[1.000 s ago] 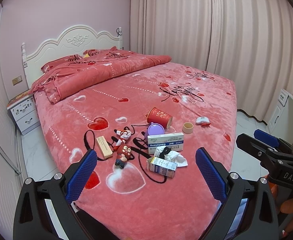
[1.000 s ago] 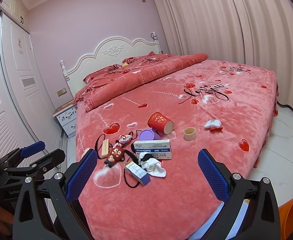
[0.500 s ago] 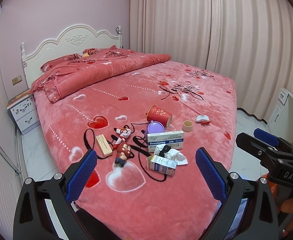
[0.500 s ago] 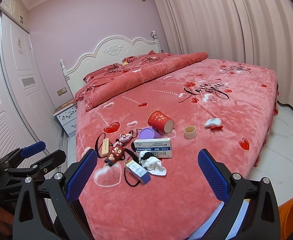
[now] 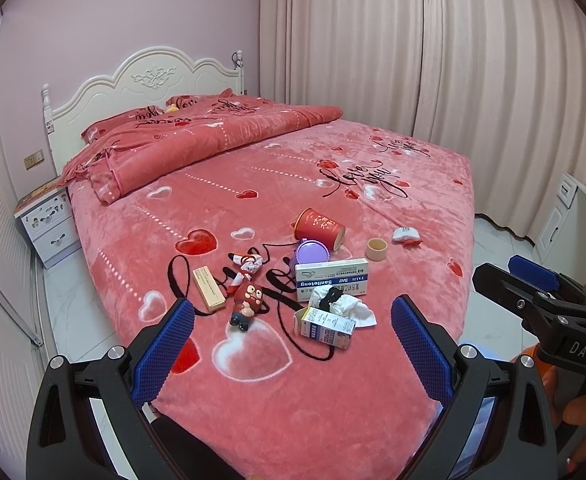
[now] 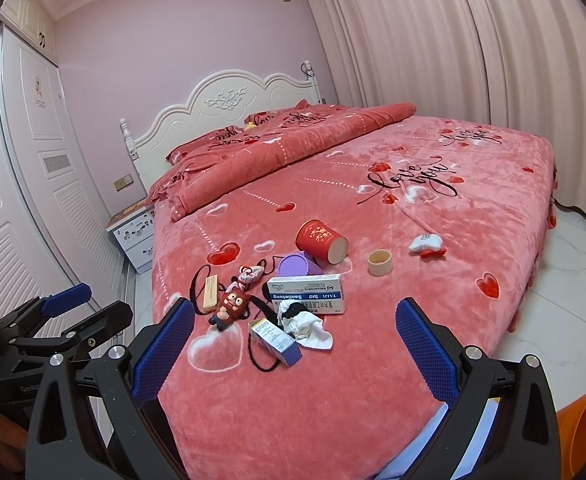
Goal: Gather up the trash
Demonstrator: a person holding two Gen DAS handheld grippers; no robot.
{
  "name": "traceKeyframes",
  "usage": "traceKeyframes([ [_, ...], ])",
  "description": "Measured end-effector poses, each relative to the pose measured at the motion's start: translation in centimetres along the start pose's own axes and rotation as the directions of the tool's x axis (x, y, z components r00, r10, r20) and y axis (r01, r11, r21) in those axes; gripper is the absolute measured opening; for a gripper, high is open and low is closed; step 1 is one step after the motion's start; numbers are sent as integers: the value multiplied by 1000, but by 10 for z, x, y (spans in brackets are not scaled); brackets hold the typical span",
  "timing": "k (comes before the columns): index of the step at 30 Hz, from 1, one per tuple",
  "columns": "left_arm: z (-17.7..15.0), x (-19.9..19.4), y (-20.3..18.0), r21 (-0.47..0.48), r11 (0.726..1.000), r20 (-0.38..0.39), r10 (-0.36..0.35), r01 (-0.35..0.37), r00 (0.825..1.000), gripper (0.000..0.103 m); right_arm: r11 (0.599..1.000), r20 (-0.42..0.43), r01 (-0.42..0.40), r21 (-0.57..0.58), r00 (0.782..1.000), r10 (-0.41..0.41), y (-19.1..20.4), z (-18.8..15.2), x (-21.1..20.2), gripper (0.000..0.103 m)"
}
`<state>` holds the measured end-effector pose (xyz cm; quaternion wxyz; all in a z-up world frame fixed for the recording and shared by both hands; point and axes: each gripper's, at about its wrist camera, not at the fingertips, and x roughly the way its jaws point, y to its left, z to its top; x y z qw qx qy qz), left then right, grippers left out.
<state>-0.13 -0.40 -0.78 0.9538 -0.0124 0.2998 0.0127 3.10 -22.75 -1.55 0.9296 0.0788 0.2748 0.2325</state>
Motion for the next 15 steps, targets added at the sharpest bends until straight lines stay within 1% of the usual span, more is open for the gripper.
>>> traceKeyframes([
  [15,-2,0,0,3,1000,-7,3,-3,1000,97,1000,-2,1,1,1000,-1,0,-1,0,99],
])
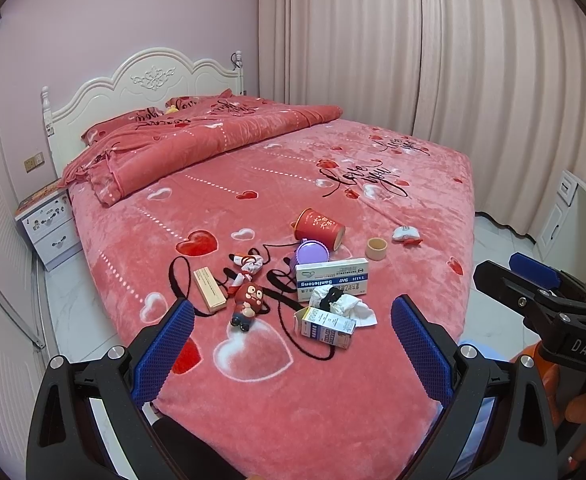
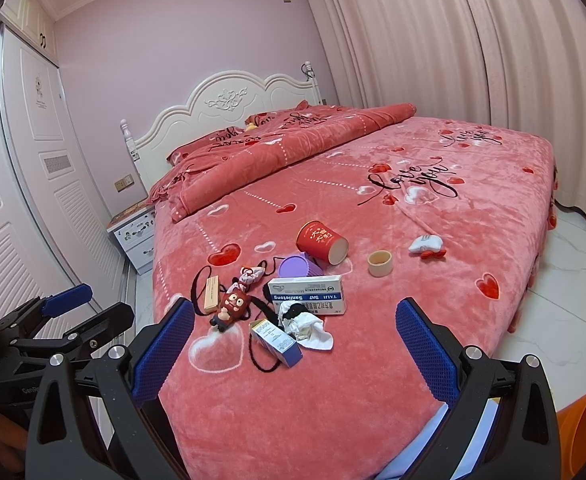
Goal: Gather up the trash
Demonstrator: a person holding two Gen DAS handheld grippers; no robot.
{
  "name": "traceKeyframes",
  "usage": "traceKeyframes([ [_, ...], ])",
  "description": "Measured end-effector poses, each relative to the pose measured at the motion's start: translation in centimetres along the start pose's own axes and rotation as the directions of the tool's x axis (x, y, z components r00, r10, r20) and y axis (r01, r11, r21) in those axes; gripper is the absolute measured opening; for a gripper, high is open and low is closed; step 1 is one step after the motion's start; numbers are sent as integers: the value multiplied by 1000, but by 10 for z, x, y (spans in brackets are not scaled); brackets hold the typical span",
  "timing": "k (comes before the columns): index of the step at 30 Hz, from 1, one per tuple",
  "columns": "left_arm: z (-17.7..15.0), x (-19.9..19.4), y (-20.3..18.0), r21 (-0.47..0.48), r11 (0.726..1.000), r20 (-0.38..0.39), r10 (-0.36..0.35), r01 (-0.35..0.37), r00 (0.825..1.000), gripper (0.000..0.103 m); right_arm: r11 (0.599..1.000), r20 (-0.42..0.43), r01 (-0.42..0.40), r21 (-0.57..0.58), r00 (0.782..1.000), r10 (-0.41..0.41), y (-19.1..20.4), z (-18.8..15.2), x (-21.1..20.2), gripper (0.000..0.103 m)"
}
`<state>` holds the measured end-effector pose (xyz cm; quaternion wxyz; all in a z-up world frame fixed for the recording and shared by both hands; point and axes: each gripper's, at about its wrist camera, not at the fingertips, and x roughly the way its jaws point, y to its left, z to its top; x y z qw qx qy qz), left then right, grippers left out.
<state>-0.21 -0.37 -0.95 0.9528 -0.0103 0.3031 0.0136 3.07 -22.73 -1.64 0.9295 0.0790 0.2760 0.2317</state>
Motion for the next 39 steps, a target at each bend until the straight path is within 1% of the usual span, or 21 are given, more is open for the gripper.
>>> traceKeyframes([
  [8,-2,-1,1,8,1000,2,1,-1,1000,97,1000,0,-8,-3,1000,8,0,0,-1,99],
  [10,-4,-3,3,22,1000,0,6,-6,1000,97,1000,2,-17,-10,1000,17,1,6,-3,99],
  [12,-5,-6,7,44,999,3,17,-17,1000,97,999,6,-30,-30,1000,30,1,8,-6,99],
  [15,0,-7,5,71,997,-8,28,-27,1000,97,997,-10,-52,-57,999,52,2,14,-7,99],
  [18,1,-11,9,96,995,-14,17,-16,1000,97,991,-48,-97,-94,995,93,3,17,-7,99],
  [21,6,-9,9,134,991,-31,15,-10,999,97,983,-60,-111,-146,993,104,4,19,-10,99],
  [23,8,-6,9,158,987,-52,-2,10,999,97,976,-57,-151,-158,988,144,3,23,-12,99],
  [25,10,-4,14,175,983,-77,-38,51,996,97,971,-75,-188,-150,981,178,-1,28,-12,99],
  [26,12,-2,12,183,981,-86,-46,61,995,97,968,-92,-209,-139,976,198,-4,32,-10,99],
  [29,14,4,12,219,970,-113,-81,104,990,97,968,-111,-228,-107,970,216,-13,38,-7,99],
  [30,15,7,12,230,965,-130,-95,123,987,97,968,-137,-229,-103,967,214,-16,40,-2,99],
  [32,15,15,10,248,954,-165,-129,168,978,97,969,-185,-221,-112,963,198,-19,41,8,99],
  [33,14,21,10,257,946,-188,-152,198,970,97,967,-195,-224,-118,961,199,-20,40,11,99],
  [35,14,28,8,261,937,-216,-179,233,960,97,958,-238,-244,-153,950,203,-19,38,21,99],
  [36,15,32,8,260,927,-229,-212,269,950,97,953,-256,-252,-168,945,205,-18,36,26,99],
  [37,15,36,7,260,919,-241,-236,297,941,97,945,-280,-273,-182,935,216,-17,34,32,99],
  [38,15,44,8,261,913,-260,-247,314,934,97,939,-307,-287,-191,926,221,-16,32,39,99],
  [39,14,49,9,260,910,-274,-251,323,928,97,937,-318,-291,-194,922,221,-16,29,45,99],
])
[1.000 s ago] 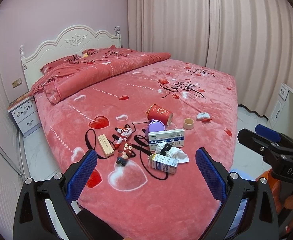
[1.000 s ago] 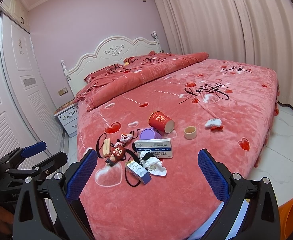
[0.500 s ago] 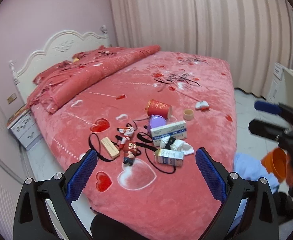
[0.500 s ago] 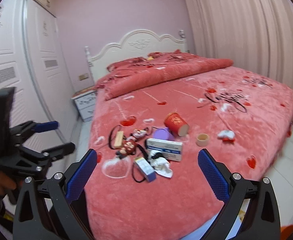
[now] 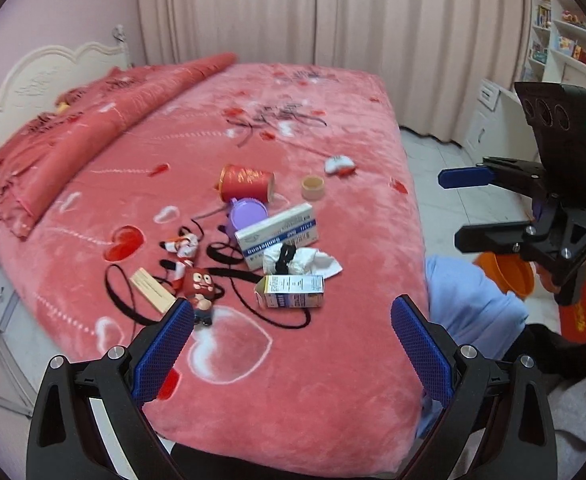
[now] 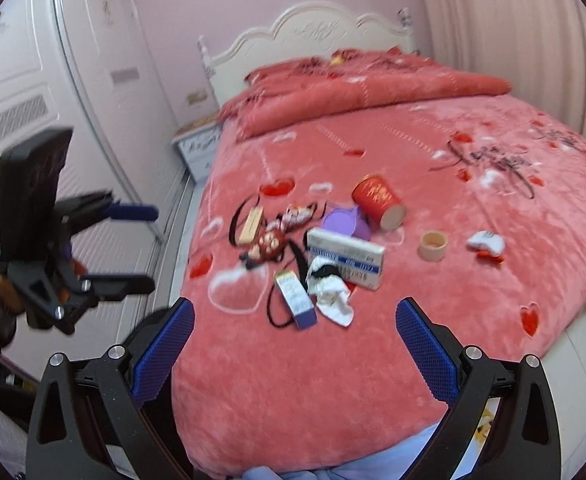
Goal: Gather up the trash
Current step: 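Grasp the white tissue with the right tool while the left tool grasps the red figurine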
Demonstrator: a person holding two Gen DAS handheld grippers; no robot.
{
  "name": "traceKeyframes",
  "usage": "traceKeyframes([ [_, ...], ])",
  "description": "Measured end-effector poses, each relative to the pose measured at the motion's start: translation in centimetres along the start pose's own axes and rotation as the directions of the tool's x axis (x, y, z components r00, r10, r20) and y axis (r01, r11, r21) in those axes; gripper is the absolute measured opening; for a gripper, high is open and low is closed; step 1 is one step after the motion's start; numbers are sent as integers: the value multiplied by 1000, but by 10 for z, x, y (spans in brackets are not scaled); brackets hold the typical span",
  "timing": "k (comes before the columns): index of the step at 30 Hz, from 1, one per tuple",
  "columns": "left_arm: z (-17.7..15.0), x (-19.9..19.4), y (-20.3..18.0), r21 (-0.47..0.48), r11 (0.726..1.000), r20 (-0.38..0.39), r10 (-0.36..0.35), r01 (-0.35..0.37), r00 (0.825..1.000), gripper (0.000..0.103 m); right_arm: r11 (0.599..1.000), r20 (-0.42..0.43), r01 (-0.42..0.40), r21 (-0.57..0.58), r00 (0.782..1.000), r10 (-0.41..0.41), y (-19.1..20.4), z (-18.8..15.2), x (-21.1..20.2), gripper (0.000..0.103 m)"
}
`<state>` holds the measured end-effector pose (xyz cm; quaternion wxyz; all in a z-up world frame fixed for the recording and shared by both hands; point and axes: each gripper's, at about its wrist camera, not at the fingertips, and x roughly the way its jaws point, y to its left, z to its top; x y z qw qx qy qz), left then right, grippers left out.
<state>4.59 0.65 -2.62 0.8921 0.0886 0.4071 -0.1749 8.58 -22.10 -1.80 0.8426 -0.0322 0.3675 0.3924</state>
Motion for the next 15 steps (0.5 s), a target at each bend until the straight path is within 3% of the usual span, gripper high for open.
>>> traceKeyframes([
  [7,-1,36,19,37,997,-108,-60,64,992,97,997,-89,-71,-8,994,70,-20,-2,42,96],
  [10,0,48,23,43,992,-134,-115,122,984,97,996,-107,-87,-7,991,86,-27,4,54,88],
  [11,0,53,21,61,988,-141,-134,144,981,97,996,-114,-90,-11,989,89,-29,6,58,81],
  [15,1,72,24,102,979,-177,-157,177,972,97,994,-160,-94,-49,983,85,-32,11,78,69],
])
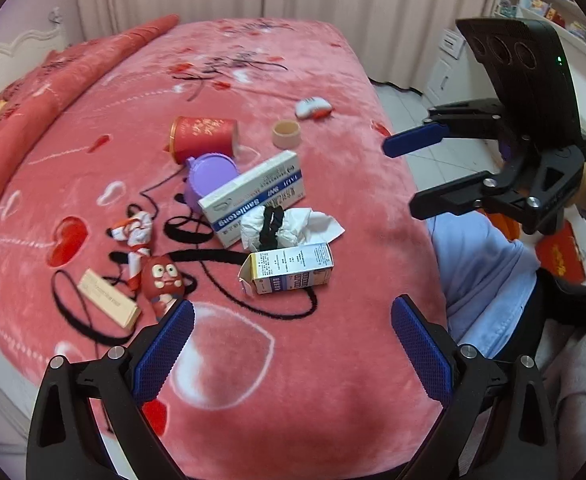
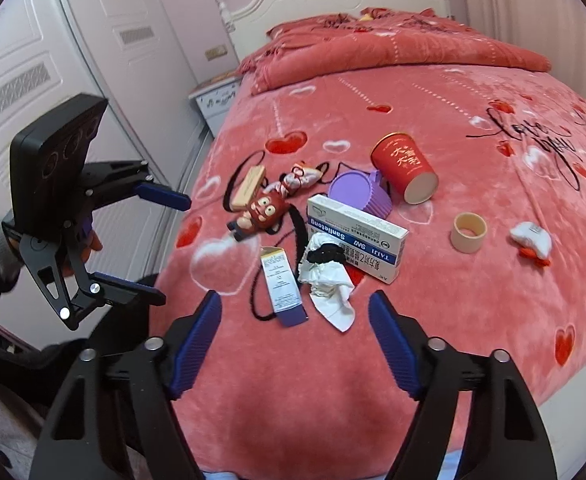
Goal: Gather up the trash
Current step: 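Grasp the white tissue with the right tool while the left tool grasps the red figurine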
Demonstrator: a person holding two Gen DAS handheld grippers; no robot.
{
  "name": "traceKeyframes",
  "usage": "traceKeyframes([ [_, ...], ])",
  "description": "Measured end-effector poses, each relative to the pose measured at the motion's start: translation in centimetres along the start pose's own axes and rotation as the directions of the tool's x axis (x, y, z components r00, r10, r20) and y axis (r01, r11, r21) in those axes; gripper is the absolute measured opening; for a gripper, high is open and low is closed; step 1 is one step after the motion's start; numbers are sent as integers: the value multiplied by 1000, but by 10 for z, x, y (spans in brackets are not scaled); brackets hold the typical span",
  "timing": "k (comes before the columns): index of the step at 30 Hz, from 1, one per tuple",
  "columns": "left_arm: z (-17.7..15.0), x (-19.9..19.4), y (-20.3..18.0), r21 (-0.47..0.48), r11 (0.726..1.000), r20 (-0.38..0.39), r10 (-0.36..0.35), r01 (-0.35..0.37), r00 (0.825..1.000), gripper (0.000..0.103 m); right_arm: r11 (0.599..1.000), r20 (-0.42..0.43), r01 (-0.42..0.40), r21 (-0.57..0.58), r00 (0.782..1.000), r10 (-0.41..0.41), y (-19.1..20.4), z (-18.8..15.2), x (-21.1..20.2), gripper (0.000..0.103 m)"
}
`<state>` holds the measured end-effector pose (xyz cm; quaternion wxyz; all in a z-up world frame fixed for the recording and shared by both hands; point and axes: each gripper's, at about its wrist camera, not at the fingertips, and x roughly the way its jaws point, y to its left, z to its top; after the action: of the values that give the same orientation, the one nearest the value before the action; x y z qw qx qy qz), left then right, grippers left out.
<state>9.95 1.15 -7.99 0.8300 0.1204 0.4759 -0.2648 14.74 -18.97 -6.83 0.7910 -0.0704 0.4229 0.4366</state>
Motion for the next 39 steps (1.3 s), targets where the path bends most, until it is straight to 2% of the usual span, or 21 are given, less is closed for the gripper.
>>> traceKeyframes([
  [4,2,11,27,-28,999,-21,20,-21,1000,97,1000,-28,0,-30,1000,-1,-3,6,16,53],
  [6,3,17,42,-61,998,-32,19,-21,999,95,1000,-40,-8,-31,999,6,-6,9,24,51],
  [7,4,20,50,-76,997,-39,11,-14,999,82,1000,-44,-7,-27,999,6,-8,11,29,48],
  [8,5,23,57,-89,996,-48,6,-10,999,74,1000,-49,-13,-20,999,12,-11,12,33,48],
  [14,7,44,88,-128,991,-104,28,-41,994,74,1000,-82,-27,-2,996,26,-21,20,57,47],
  [17,6,52,99,-152,988,-126,2,-21,992,74,999,-98,-36,2,995,36,-27,22,67,44],
  [18,5,56,102,-155,988,-140,-4,-18,990,72,999,-109,-38,8,993,38,-31,23,73,43],
  [20,3,64,104,-150,988,-165,-5,-20,986,62,999,-121,-45,16,992,46,-34,23,79,42],
  [21,2,68,106,-157,987,-175,-12,-16,985,62,999,-128,-49,22,990,51,-36,23,83,42],
  [30,1,84,124,-186,982,-194,-24,-13,981,62,998,-161,-51,40,985,57,-48,22,107,42],
  [32,0,88,128,-201,979,-192,-51,12,980,61,998,-166,-54,45,984,60,-50,21,111,42],
  [35,2,91,128,-186,982,-189,-72,36,979,49,997,-167,-61,50,984,68,-52,21,116,42],
  [39,3,97,125,-172,983,-191,-95,62,977,48,995,-173,-82,51,981,90,-50,21,123,42],
])
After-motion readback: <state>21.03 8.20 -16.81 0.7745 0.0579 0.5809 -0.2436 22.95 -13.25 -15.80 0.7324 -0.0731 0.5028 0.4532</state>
